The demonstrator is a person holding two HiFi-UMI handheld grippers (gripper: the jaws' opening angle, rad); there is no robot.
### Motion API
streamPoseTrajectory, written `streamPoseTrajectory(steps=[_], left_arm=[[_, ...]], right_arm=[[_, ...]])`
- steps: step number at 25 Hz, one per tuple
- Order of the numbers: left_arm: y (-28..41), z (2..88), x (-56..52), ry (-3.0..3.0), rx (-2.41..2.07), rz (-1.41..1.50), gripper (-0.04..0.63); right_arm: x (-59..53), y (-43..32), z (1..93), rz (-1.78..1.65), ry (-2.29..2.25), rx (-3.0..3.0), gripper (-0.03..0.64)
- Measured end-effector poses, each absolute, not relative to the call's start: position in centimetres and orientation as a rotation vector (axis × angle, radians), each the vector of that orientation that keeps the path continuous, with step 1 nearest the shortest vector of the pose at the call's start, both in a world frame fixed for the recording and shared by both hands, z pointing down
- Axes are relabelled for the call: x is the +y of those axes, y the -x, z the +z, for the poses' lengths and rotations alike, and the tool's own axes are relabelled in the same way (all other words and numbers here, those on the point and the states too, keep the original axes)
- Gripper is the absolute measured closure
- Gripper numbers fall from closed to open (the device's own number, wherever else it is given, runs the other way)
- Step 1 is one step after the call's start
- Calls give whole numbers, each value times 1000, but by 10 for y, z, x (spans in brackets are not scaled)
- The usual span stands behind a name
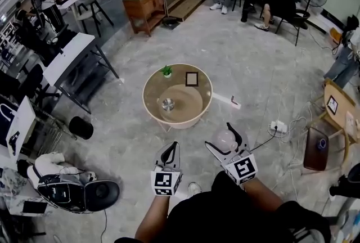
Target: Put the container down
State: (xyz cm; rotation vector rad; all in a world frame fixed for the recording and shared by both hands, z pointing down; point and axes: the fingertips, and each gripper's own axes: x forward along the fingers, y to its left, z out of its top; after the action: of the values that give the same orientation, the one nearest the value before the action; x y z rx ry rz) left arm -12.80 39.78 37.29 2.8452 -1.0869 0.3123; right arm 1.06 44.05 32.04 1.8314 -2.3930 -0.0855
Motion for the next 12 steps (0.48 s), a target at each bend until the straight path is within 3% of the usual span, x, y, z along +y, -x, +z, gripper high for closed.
streamPoseTrajectory(steps=[12], left_arm=[[128,383,357,-2809,-1130,308,603]], right_arm=[[395,-15,336,-55,-1791,-2403,209]])
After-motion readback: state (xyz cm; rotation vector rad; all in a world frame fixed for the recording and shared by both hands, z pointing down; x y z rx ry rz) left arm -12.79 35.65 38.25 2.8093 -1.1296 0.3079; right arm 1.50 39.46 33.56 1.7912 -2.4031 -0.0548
